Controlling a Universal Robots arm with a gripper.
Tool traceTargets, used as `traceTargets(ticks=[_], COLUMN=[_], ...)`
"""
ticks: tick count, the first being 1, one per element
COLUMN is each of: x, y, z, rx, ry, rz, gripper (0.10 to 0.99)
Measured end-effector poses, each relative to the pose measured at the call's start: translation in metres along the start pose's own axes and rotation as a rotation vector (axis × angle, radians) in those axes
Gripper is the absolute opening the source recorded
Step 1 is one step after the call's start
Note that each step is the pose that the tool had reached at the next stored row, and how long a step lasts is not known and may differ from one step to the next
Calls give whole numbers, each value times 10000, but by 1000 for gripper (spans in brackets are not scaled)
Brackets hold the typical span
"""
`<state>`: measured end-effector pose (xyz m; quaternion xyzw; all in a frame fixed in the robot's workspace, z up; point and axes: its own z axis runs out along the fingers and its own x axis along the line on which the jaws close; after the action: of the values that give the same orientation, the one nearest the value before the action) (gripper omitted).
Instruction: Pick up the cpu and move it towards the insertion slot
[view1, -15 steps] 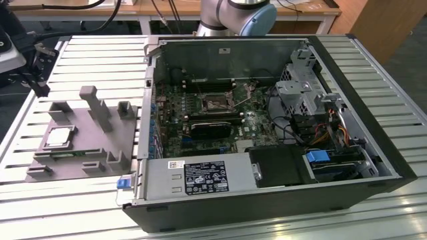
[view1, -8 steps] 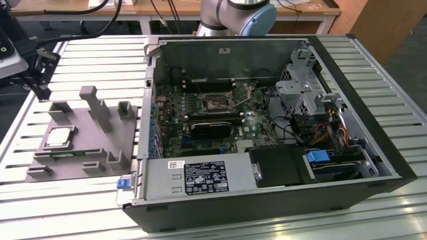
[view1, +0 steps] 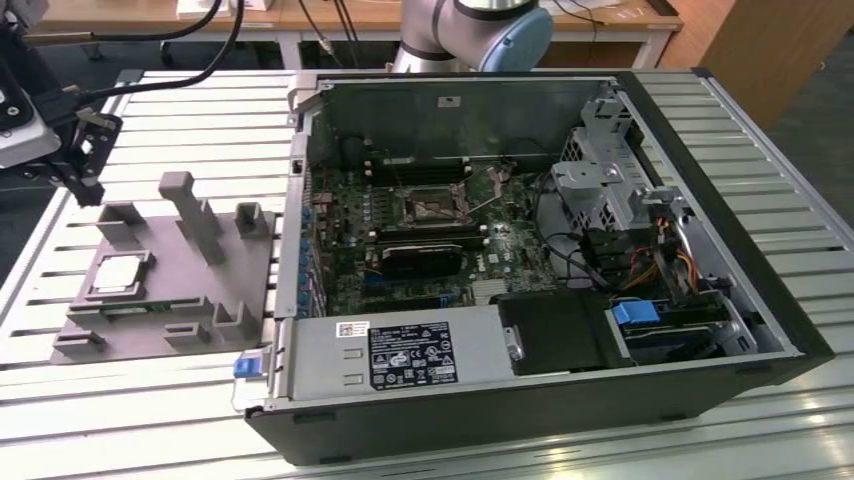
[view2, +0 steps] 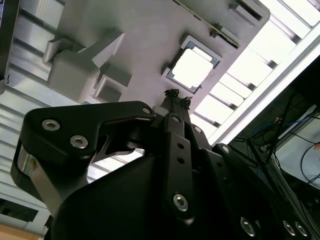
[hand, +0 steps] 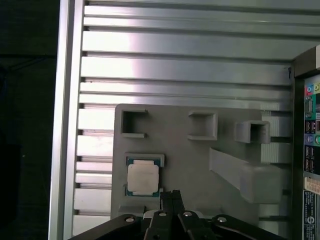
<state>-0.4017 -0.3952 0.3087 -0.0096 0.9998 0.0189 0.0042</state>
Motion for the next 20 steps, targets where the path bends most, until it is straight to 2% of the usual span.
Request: traceTargets(ticks=[20], x=[151], y=[-7], z=[252], rx=[1], ry=[-58], rz=[-4], gripper=[102])
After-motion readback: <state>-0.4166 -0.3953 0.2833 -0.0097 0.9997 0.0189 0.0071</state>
